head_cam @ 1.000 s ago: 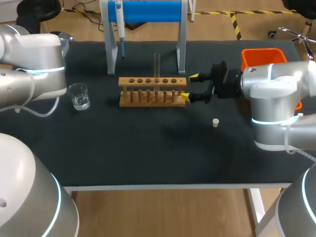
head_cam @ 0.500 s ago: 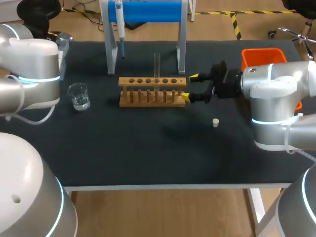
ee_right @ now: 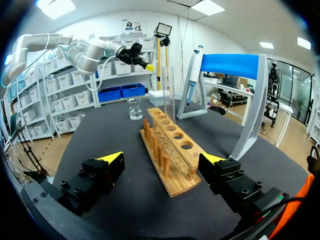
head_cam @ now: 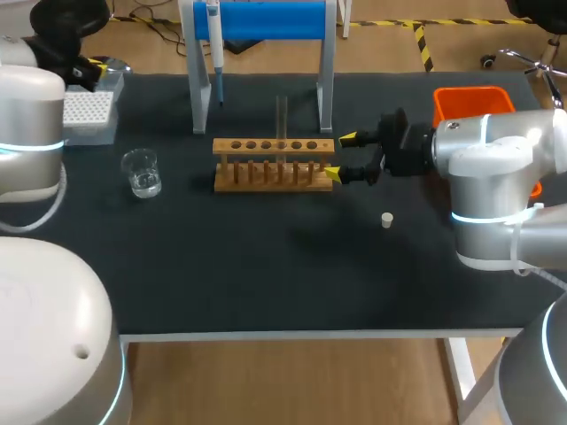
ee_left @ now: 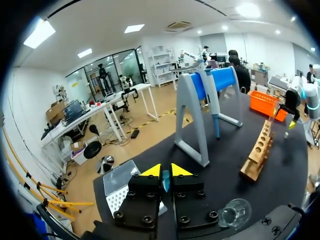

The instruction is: Invert the test tube, pick up the pipette, mount the tip to pipette, aspirate from beaker and dispense into the tube, eject the tip, return the pipette, and cap with the stopper.

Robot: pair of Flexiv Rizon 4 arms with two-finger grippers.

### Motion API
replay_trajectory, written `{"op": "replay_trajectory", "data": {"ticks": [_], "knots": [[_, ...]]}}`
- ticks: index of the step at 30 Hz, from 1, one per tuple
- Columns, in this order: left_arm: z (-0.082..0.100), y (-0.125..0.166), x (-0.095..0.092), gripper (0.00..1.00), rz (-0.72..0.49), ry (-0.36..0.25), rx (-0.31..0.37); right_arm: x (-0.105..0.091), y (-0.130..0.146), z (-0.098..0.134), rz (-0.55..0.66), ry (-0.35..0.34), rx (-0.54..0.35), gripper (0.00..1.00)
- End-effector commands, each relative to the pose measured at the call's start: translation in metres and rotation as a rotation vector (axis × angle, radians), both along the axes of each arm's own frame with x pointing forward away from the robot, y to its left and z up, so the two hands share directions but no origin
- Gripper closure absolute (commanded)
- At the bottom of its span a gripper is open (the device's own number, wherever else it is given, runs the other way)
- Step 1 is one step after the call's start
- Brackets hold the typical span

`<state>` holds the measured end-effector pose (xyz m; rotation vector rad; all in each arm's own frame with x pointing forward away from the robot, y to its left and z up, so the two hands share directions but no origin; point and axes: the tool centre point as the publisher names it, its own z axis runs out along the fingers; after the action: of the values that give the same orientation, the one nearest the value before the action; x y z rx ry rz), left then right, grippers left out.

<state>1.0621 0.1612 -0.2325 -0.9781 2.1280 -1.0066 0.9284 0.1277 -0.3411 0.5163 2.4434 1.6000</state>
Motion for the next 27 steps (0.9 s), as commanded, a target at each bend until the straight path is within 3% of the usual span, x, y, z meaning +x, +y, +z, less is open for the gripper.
{"op": "replay_trajectory", "data": {"ticks": [1,10,13,21,27], "knots": [[0.005,0.004,-0.005,1.0,-0.036,0.024,-0.014,0.0,-0.001,0.0,0.0,0.0,0.001,0.0],[0.005,0.004,-0.005,1.0,-0.036,0.024,-0.014,0.0,-0.001,0.0,0.0,0.0,0.001,0.0],[0.016,-0.011,-0.009,1.0,-0.13,0.086,0.051,0.0,-0.001,0.0,0.0,0.0,0.001,0.0],[0.046,-0.066,-0.045,1.0,-0.336,0.143,0.092,0.0,-0.001,0.0,0.0,0.0,0.001,0.0],[0.053,-0.123,-0.077,1.0,-0.449,0.161,0.074,0.0,-0.001,0.0,0.0,0.0,0.001,0.0]]}}
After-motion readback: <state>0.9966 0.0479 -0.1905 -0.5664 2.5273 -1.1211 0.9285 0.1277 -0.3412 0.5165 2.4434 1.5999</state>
